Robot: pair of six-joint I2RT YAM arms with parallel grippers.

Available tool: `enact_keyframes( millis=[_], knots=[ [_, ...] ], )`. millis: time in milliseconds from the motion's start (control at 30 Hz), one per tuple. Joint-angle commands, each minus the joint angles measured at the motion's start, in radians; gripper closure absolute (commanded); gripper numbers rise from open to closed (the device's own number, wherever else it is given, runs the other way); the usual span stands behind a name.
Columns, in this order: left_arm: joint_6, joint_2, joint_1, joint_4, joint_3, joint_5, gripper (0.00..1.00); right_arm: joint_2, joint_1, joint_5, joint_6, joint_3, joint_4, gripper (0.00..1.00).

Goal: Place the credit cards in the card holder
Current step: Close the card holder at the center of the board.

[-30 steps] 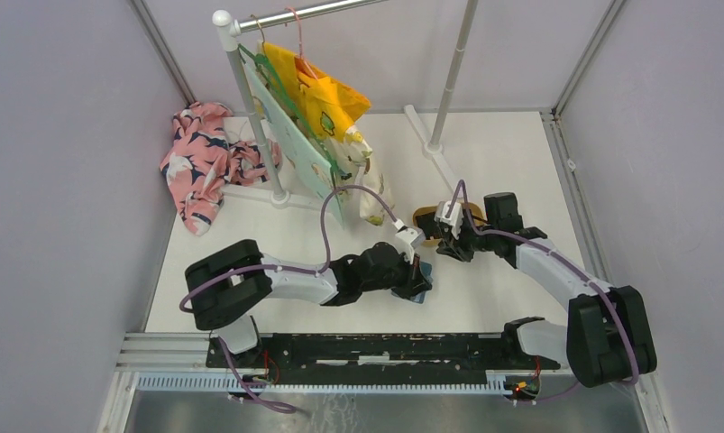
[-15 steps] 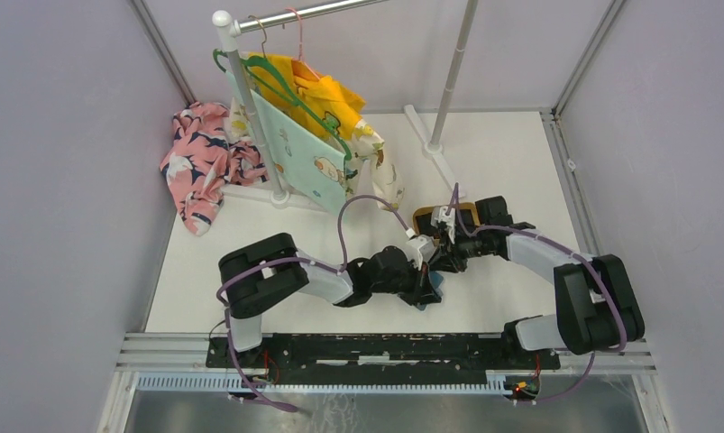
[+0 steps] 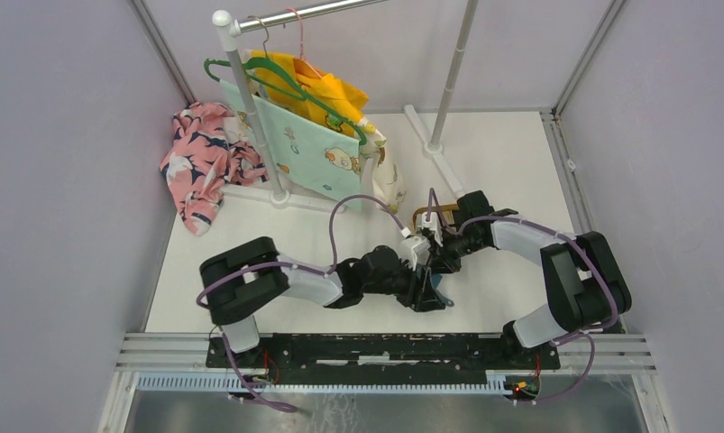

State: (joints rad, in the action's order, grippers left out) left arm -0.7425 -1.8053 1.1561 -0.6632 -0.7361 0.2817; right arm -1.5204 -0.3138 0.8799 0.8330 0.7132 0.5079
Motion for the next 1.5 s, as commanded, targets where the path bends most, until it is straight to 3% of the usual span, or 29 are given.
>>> enact_keyframes(
  millis=[0, 167, 300, 467, 733, 933, 1067, 1233, 1467],
  knots=[
    [0.048, 0.199, -0.003, -0.006, 0.084, 0.010, 0.33, -0.023, -0.010, -0.157, 0.046, -0.004, 0.019, 0.81],
    [0.087, 0.392, -0.002, 0.112, 0.202, -0.099, 0.25, -0.021, -0.014, -0.156, 0.059, -0.001, 0.027, 0.81],
    [0.022, 0.485, -0.039, 0.183, 0.291, -0.231, 0.07, -0.011, -0.016, -0.154, 0.081, -0.004, 0.034, 0.81],
    [-0.130, 0.397, -0.170, 0.014, 0.367, -0.052, 0.06, -0.001, -0.016, -0.209, 0.129, -0.012, 0.052, 0.81],
    [-0.277, 0.197, -0.192, -0.114, 0.343, 0.026, 0.08, 0.033, -0.016, -0.250, 0.213, -0.042, 0.064, 0.81],
    [-0.449, 0.020, -0.190, -0.326, 0.357, 0.090, 0.19, 0.026, -0.015, -0.249, 0.250, -0.046, 0.079, 0.80],
    [-0.521, -0.094, -0.180, -0.409, 0.360, 0.086, 0.21, 0.032, -0.016, -0.238, 0.269, -0.052, 0.086, 0.80],
    [-0.500, -0.122, -0.138, -0.291, 0.304, 0.021, 0.23, 0.029, -0.016, -0.228, 0.300, -0.055, 0.103, 0.80],
    [-0.482, -0.151, -0.128, -0.225, 0.258, -0.043, 0.46, 0.041, -0.015, -0.208, 0.322, -0.060, 0.114, 0.80]
  ],
)
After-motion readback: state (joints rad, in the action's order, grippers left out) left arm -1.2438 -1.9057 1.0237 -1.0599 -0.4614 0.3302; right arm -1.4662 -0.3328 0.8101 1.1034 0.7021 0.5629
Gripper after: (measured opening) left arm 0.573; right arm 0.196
